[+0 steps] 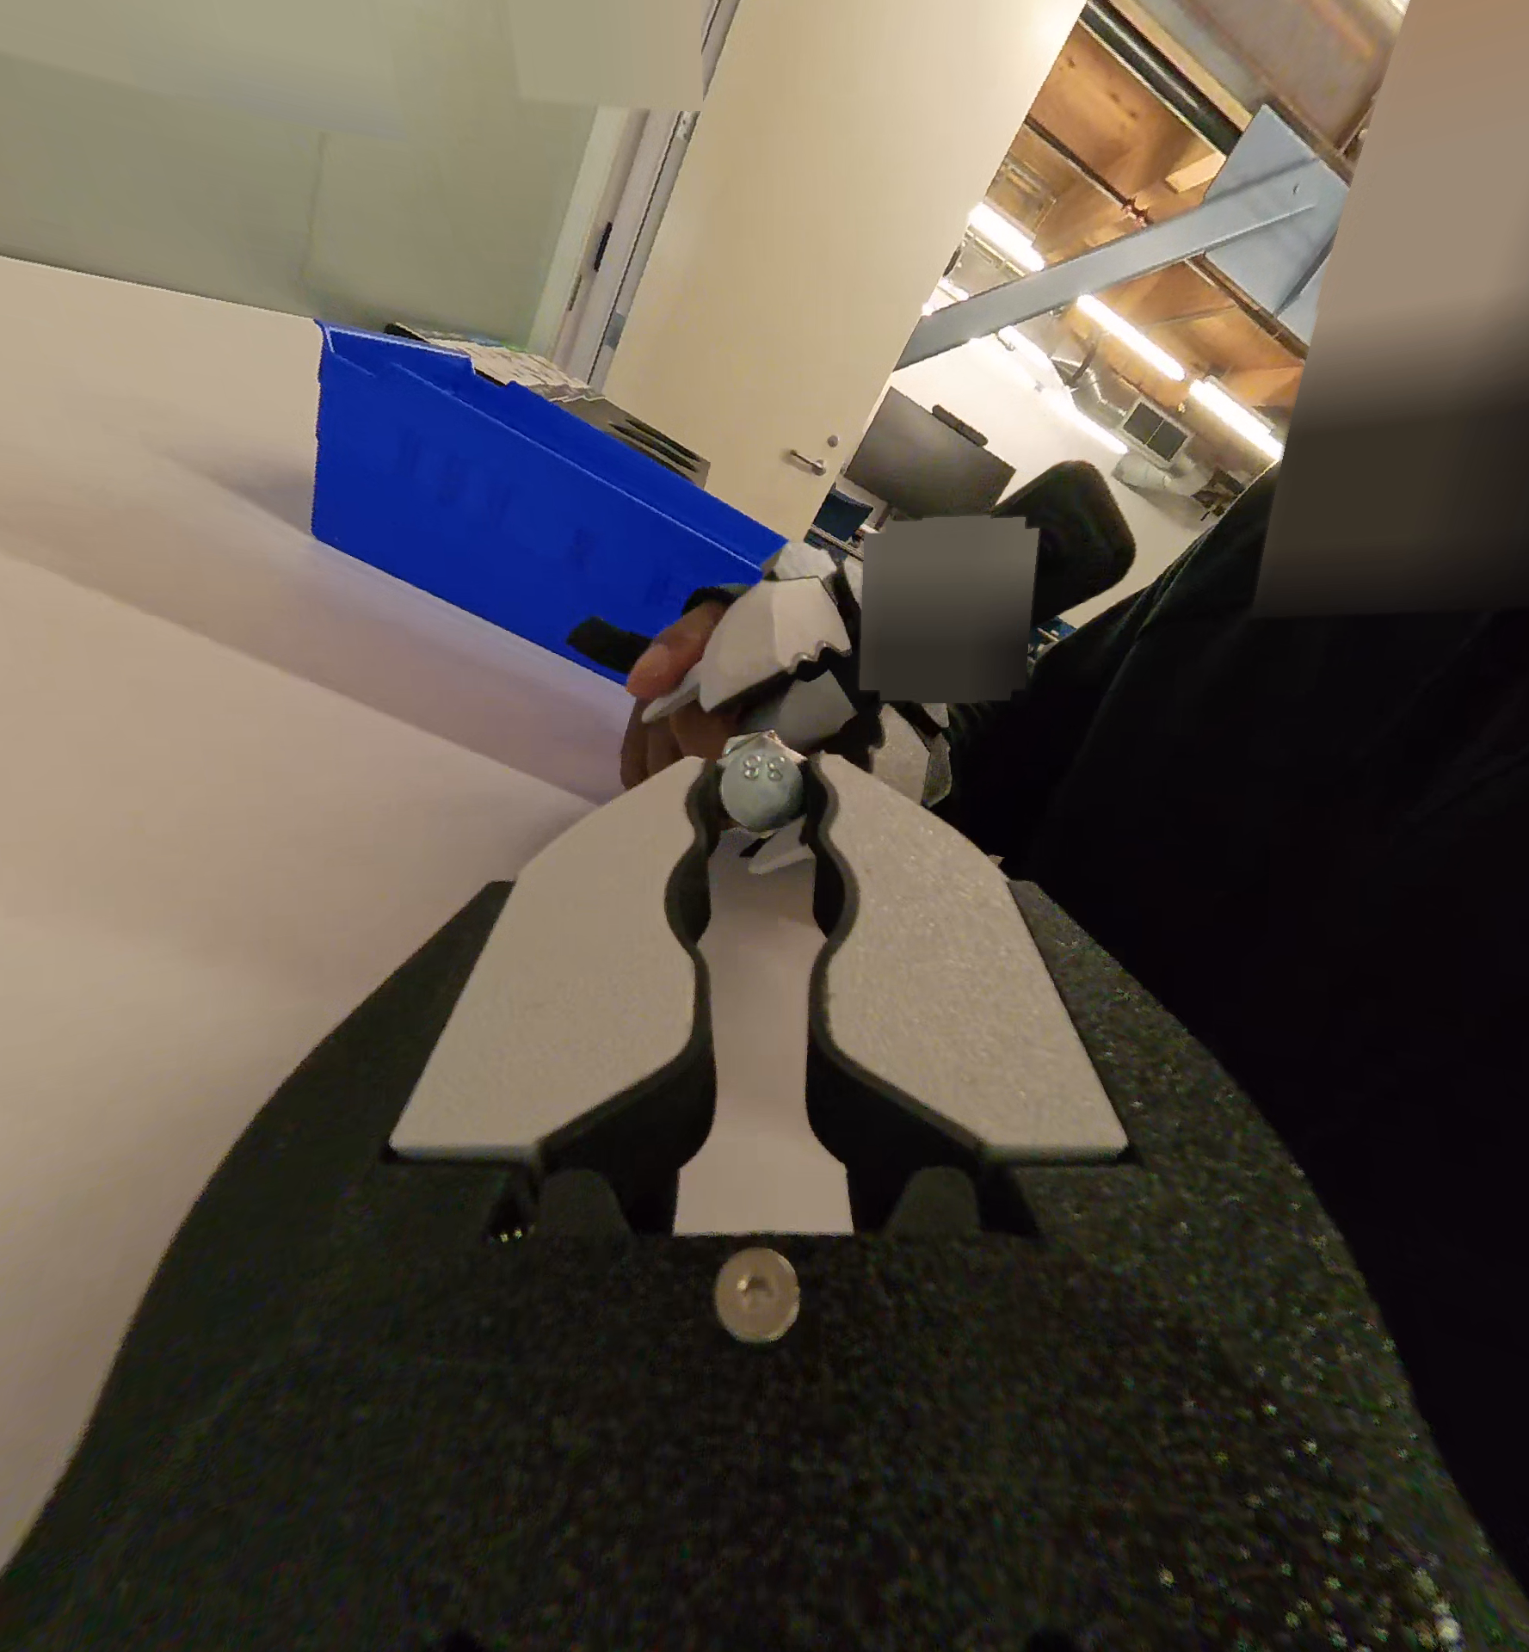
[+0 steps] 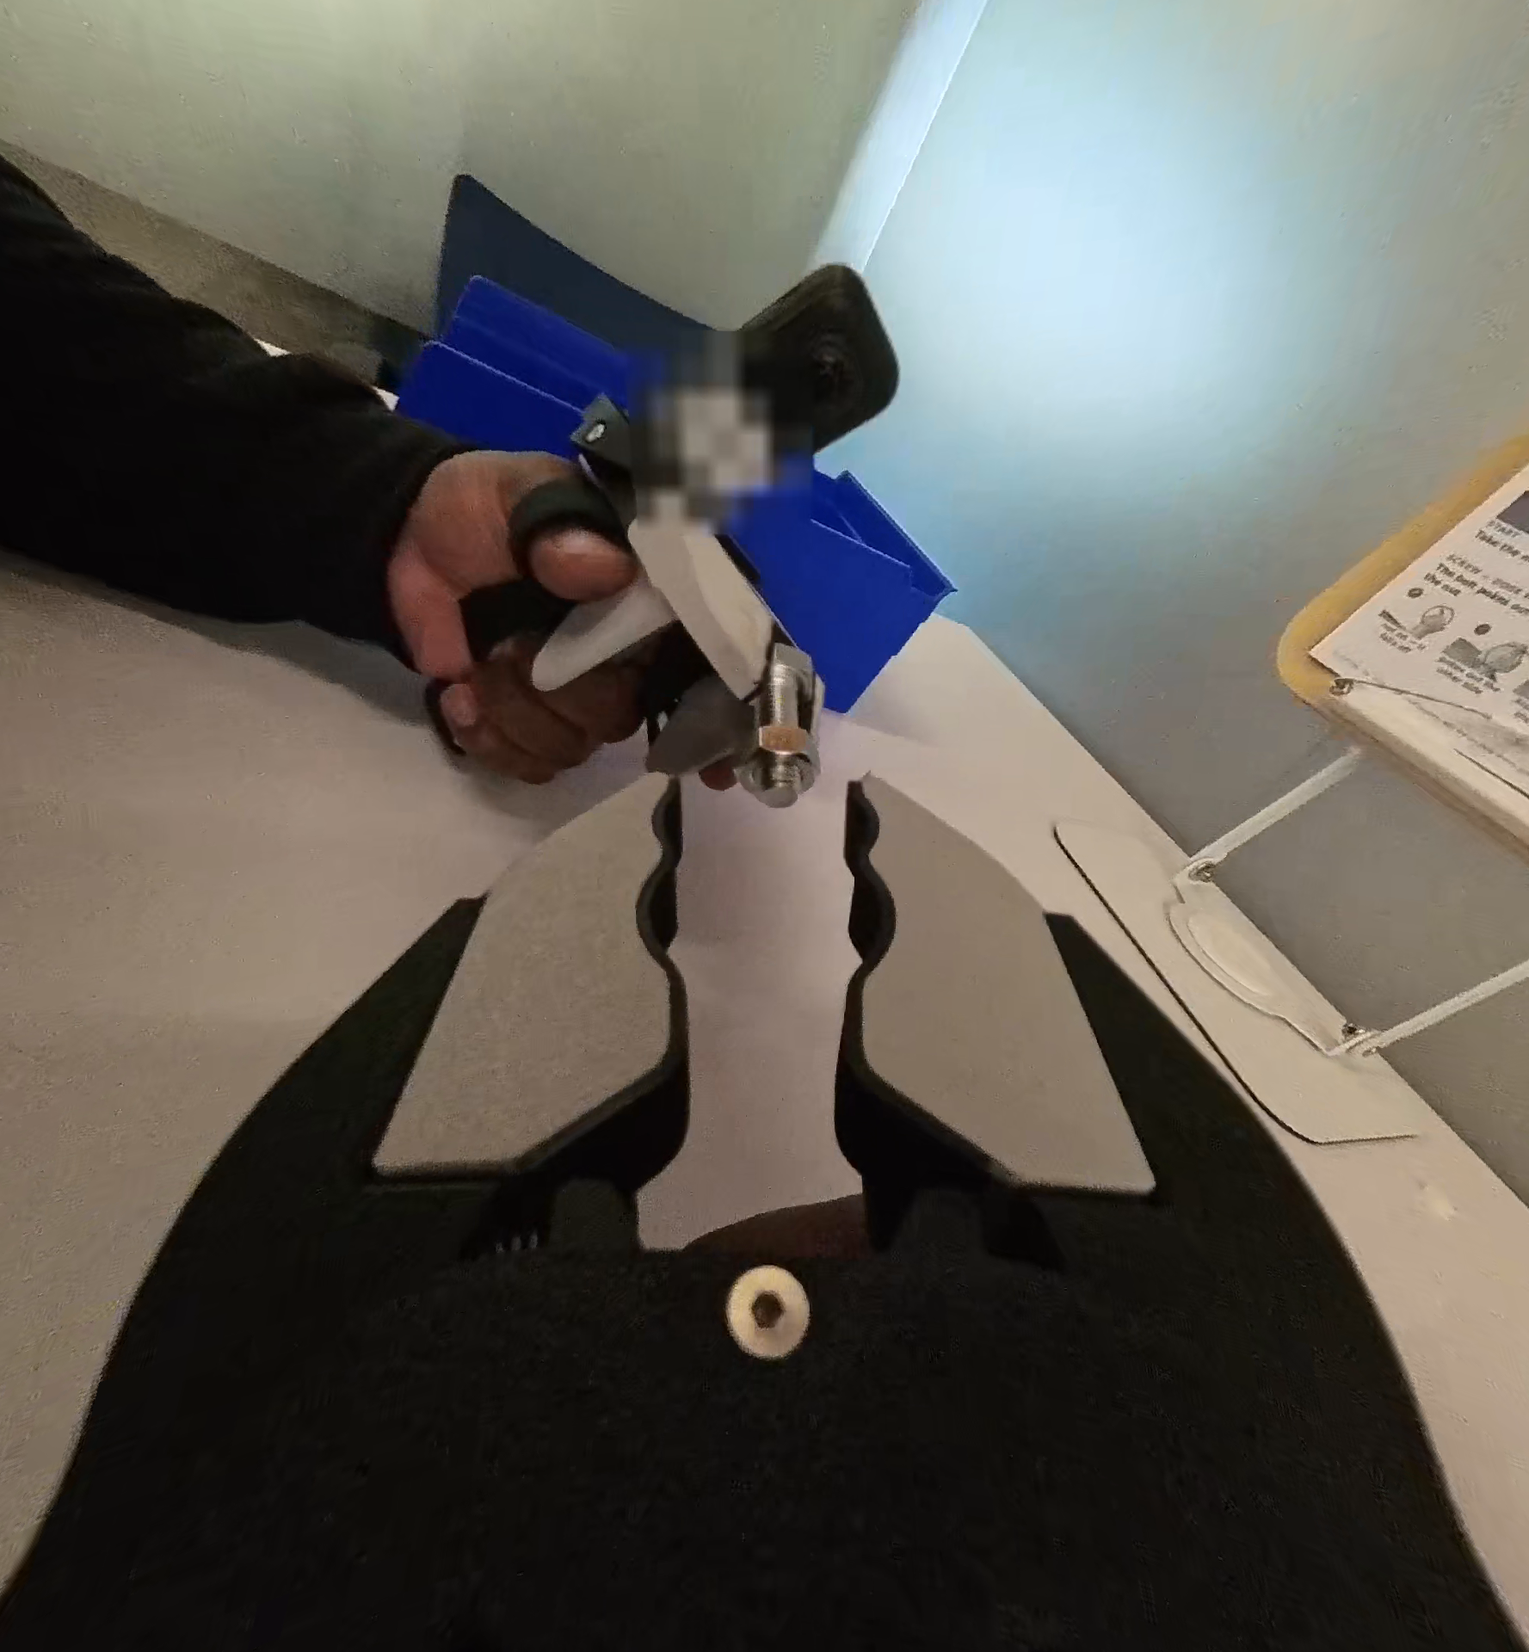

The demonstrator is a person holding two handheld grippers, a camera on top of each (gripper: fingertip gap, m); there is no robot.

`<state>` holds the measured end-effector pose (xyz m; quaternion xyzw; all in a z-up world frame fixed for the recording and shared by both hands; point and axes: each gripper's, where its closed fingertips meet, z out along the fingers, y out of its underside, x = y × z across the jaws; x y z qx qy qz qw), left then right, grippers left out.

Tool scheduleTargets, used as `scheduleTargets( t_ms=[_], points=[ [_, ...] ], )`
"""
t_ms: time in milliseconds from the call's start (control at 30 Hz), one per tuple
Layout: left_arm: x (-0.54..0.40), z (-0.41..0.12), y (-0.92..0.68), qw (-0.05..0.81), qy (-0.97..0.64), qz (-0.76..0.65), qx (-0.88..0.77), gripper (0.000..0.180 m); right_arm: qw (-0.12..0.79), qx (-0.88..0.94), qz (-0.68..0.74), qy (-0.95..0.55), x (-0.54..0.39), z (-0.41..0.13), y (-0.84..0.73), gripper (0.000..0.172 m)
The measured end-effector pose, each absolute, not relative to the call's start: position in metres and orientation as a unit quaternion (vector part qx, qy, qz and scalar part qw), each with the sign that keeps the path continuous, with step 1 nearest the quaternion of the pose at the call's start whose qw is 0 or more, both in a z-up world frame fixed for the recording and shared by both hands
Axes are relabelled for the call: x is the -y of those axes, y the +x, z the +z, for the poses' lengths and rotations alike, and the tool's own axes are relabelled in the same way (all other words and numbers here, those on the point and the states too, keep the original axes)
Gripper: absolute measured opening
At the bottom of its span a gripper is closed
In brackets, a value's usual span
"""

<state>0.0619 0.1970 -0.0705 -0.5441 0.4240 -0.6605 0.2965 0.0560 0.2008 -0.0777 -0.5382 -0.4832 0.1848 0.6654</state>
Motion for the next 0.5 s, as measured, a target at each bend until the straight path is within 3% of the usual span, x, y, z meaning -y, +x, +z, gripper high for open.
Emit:
scheduleTargets(
  t_ms=[233, 500],
  points=[
    [-0.193, -0.073, 0.063, 0.289, -0.544, -0.657, -0.435, 0.017, 0.668, 0.497, 0.175, -0.525, -0.197, -0.078, 0.053, 0.033],
    [-0.185, -0.077, 0.067, 0.278, -0.544, -0.647, -0.456, 0.017, 0.649, 0.499, 0.185, -0.544, -0.197, -0.085, 0.049, 0.019]
  ],
)
